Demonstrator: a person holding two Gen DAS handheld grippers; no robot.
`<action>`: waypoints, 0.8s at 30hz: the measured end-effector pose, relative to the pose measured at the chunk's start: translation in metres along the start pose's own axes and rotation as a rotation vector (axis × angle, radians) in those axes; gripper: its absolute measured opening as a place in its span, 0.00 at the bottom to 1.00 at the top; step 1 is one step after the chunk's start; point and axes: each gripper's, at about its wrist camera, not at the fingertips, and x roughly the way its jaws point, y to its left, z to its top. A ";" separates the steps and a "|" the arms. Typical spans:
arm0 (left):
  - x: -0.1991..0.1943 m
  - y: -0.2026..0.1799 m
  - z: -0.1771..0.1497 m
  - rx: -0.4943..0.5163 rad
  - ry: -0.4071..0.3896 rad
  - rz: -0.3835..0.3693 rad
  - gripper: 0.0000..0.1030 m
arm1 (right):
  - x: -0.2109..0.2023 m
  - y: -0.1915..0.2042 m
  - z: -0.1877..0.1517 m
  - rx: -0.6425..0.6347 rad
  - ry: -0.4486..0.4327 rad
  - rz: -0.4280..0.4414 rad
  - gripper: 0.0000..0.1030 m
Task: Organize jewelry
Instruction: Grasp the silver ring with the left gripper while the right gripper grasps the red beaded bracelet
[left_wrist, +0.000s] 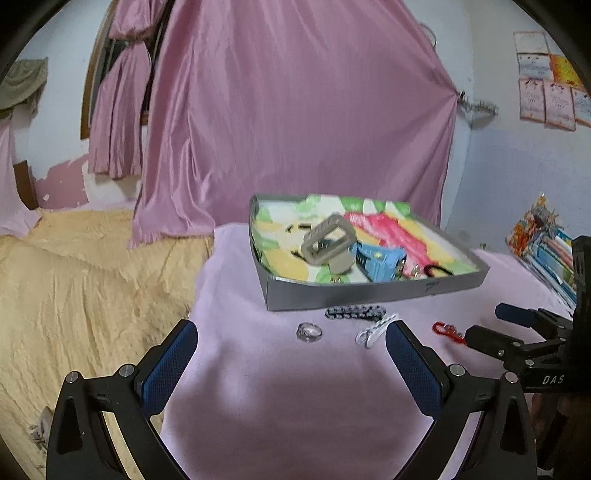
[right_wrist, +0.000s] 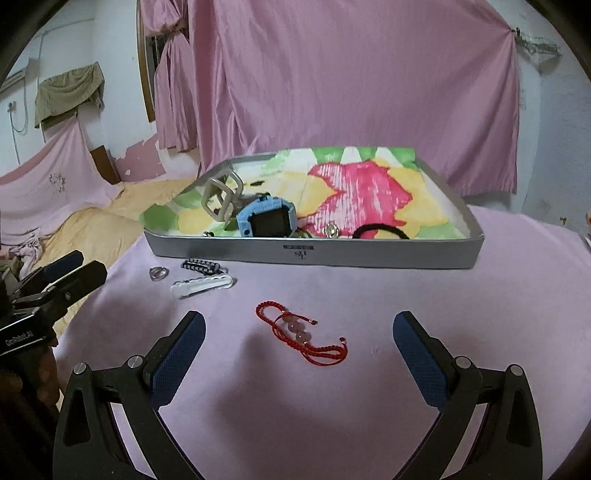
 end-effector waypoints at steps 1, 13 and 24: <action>0.005 0.001 0.001 0.000 0.026 -0.011 0.99 | 0.003 -0.001 0.001 0.009 0.018 0.007 0.97; 0.047 0.005 0.009 -0.009 0.200 -0.025 0.79 | 0.025 0.006 0.009 -0.022 0.115 0.062 0.61; 0.063 -0.007 0.011 0.025 0.276 -0.026 0.54 | 0.028 0.016 0.007 -0.079 0.130 0.024 0.40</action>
